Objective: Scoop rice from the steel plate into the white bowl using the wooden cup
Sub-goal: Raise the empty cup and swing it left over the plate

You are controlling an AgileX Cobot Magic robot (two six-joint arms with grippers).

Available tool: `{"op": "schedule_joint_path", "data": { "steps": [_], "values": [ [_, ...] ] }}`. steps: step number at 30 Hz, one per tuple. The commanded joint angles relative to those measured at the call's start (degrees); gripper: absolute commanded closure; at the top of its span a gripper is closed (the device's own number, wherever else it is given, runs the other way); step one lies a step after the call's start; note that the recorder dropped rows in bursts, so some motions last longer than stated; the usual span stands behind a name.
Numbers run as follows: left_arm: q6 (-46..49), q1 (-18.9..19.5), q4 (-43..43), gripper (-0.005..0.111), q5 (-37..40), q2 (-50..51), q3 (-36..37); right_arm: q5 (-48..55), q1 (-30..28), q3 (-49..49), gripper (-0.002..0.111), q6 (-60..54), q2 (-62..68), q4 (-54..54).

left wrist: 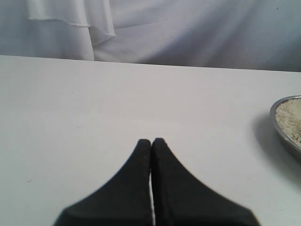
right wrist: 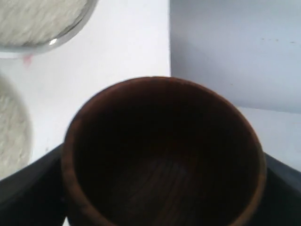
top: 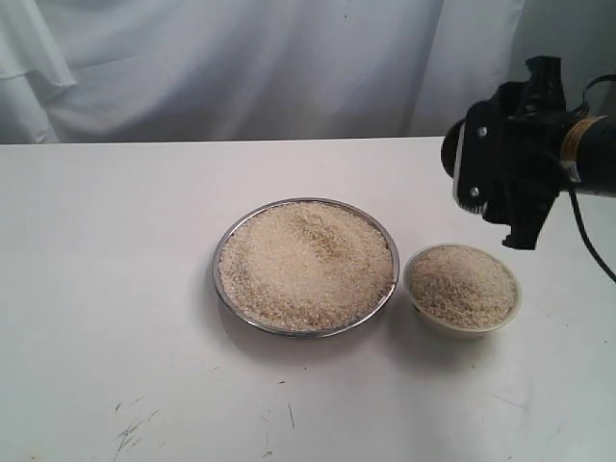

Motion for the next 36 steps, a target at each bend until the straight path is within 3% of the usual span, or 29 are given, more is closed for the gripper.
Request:
{"op": "schedule_joint_path", "data": {
  "steps": [1, 7, 11, 14, 17, 19, 29, 36],
  "values": [
    [-0.03, 0.11, -0.09, 0.107, -0.76, -0.24, 0.28, -8.26, -0.75, 0.83, 0.108, 4.85, -3.45, 12.82],
    [-0.03, 0.11, -0.09, 0.107, -0.76, -0.24, 0.28, -23.57, -1.63, 5.41, 0.108, 25.03, -6.81, 14.26],
    [-0.03, 0.11, -0.09, 0.107, -0.76, -0.24, 0.28, -43.74, -7.09, 9.36, 0.108, 38.42, -5.31, 13.84],
    [-0.03, 0.11, -0.09, 0.107, -0.76, -0.24, 0.28, -52.92, -10.16, 9.65, 0.108, 51.09, -5.29, 1.84],
    [-0.03, 0.11, -0.09, 0.107, -0.76, -0.24, 0.28, -60.98, -10.29, 9.65, 0.108, 65.15, -4.67, -23.78],
    [-0.03, 0.11, -0.09, 0.107, -0.76, -0.24, 0.28, -64.57, -10.29, 9.65, 0.108, 70.18, -2.62, -29.53],
    [-0.03, 0.11, -0.09, 0.107, -0.76, -0.24, 0.28, -72.07, -9.90, 9.65, 0.108, 69.37, 5.29, -36.08],
    [-0.03, 0.11, -0.09, 0.107, -0.76, -0.24, 0.28, -72.07, -3.03, 9.54, 0.108, 65.53, 11.72, -39.94]
  ]
}}
